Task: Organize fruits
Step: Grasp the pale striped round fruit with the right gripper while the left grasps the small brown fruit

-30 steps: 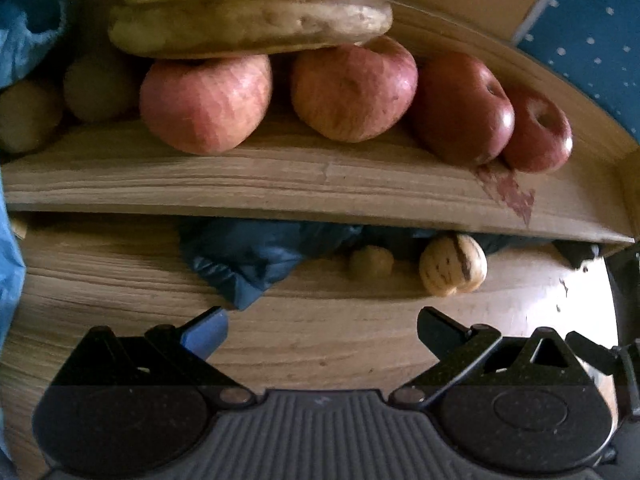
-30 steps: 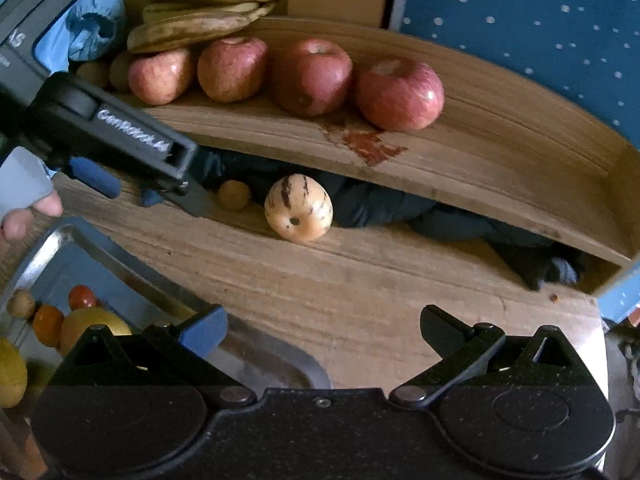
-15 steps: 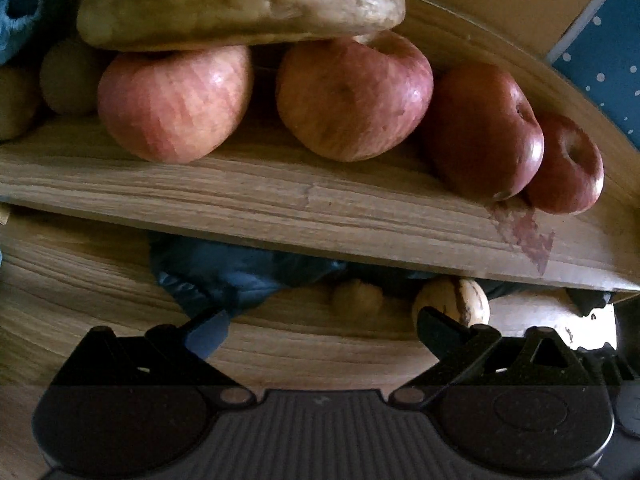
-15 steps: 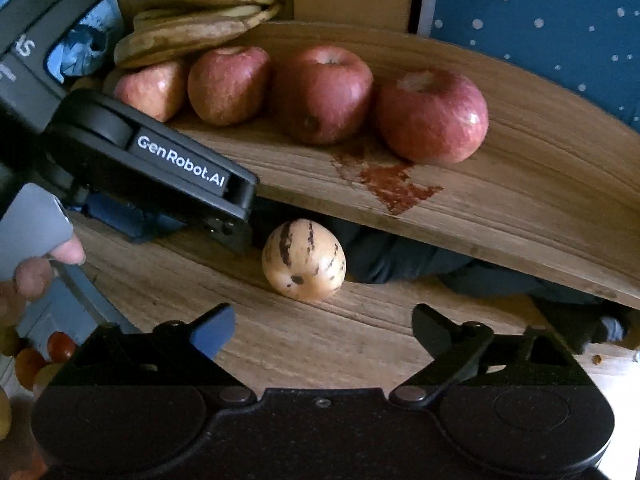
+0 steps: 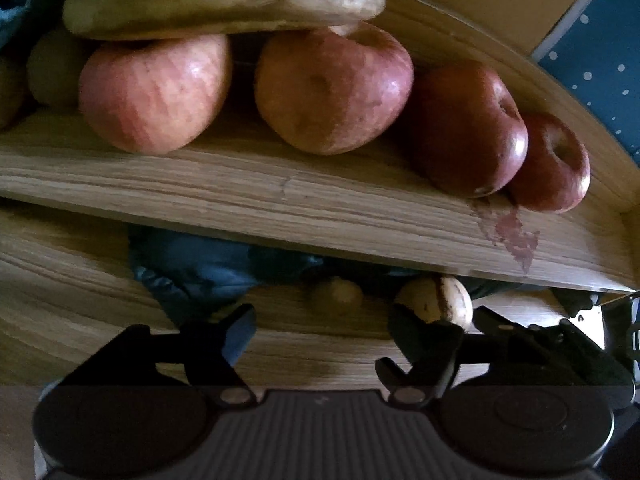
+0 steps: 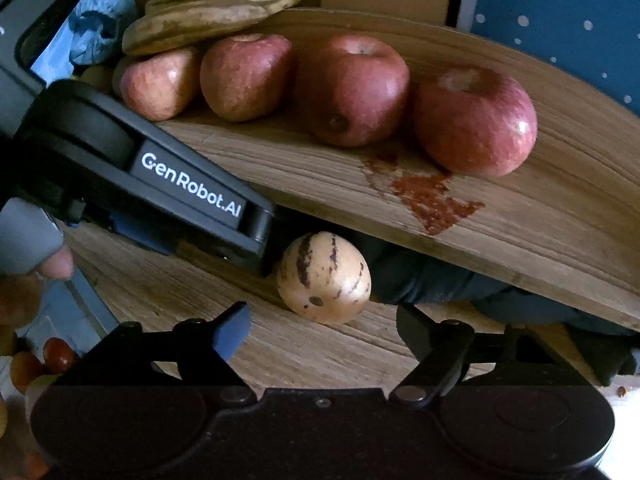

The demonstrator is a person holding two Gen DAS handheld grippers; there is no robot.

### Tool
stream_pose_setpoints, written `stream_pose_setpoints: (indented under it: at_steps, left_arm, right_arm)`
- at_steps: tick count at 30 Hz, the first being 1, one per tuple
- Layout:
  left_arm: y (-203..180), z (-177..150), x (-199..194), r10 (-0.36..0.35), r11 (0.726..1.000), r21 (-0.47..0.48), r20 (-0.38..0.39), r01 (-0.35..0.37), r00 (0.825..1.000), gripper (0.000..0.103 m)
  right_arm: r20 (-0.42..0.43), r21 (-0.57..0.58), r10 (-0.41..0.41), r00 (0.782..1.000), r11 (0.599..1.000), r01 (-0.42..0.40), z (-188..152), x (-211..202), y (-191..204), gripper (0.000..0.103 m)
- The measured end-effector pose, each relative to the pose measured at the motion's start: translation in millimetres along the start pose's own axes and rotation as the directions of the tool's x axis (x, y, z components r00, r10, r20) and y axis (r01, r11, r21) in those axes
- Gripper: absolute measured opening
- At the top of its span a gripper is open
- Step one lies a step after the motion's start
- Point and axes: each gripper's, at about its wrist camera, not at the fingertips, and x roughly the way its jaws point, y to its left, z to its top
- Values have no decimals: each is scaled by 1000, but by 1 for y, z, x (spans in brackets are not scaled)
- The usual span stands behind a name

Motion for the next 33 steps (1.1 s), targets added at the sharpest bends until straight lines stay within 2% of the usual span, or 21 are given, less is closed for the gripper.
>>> stream_pose_setpoints:
  at_steps: [4,9,17,26,29,33]
  left_arm:
    - [-6,0,4,-9,1000,-2,4,9,1000,63]
    - [-7,6,5,-14,1000,-13,10,14,1000,55]
    - [-2,14,11,-20,999,-41,19,21,1000,52]
    - [-1,17,12,-34,999,-40,26,35,999,41]
    - [0,18,16,-51,998,-41,26,52,998,33]
    - [0,17,18,-60,997,-45,28,61,998,33]
  right_arm:
    - [-1,-8,0,1000,1000,0,2,5,3,73]
    - [-1,-20,3,1000,1000,-3,1,10,10,67]
    - [2,-25,-1,1000,1000,1,6,18,12,61]
    - [11,-32,-4,1000,999,4,7,20,13,55]
    - [14,-34,-6,1000,999,6,9,22,13,54]
    - [16,-40,-5,1000,999,6,11,22,14,54]
